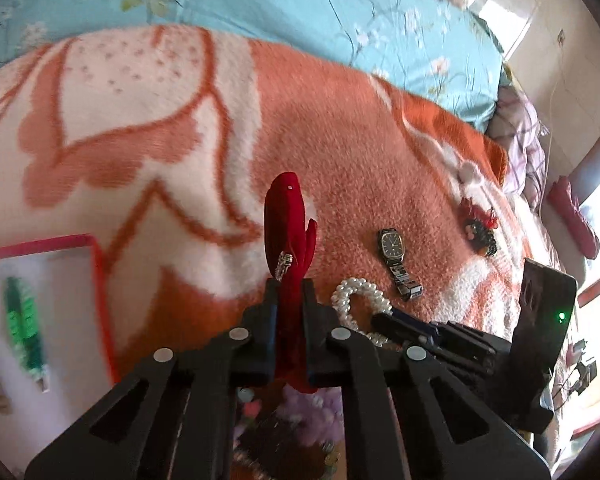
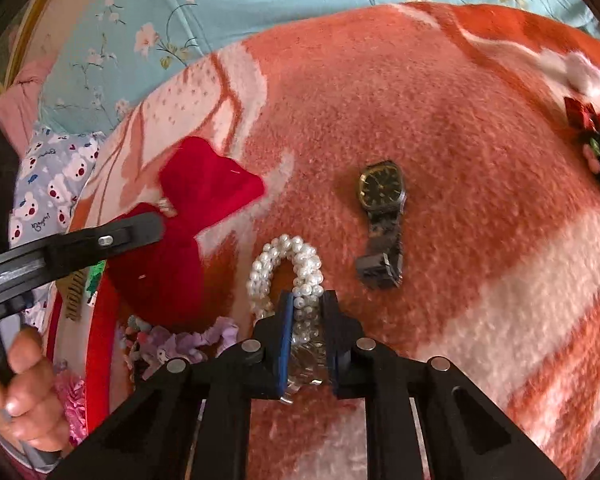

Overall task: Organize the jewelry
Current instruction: 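Grasp the red velvet bow with the left gripper while the right grasps the pearl bracelet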

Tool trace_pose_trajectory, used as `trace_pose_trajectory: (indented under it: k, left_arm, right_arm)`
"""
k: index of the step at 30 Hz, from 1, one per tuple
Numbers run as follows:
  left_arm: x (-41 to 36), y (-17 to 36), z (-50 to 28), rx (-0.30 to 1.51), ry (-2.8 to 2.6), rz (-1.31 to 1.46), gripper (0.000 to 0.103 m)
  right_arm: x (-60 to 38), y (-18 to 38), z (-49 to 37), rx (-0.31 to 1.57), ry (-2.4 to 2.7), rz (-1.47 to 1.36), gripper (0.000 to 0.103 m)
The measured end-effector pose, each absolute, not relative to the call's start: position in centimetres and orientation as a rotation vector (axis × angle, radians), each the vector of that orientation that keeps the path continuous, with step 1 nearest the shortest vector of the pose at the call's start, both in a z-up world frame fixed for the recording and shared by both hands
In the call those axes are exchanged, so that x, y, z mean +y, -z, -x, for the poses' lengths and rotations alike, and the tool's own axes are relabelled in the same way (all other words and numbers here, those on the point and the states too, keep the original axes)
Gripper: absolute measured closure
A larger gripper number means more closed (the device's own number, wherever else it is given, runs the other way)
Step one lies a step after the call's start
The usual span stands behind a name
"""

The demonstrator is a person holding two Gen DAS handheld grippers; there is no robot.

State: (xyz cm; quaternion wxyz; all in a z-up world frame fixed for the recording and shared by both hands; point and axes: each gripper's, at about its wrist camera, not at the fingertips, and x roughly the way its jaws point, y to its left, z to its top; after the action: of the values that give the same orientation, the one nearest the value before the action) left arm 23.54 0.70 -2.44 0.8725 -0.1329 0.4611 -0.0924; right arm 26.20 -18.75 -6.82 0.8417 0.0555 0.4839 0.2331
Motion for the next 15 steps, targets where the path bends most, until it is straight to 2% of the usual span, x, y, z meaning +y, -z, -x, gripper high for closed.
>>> trace_pose_trajectory:
  k: [15]
  left_arm:
    - [6.7, -1.5, -15.4, 0.857, 0.132, 0.378, 0.096]
  right_arm:
    - [-16.7, 1.2, -22.1, 0.897, -0.579, -0.114, 0.091]
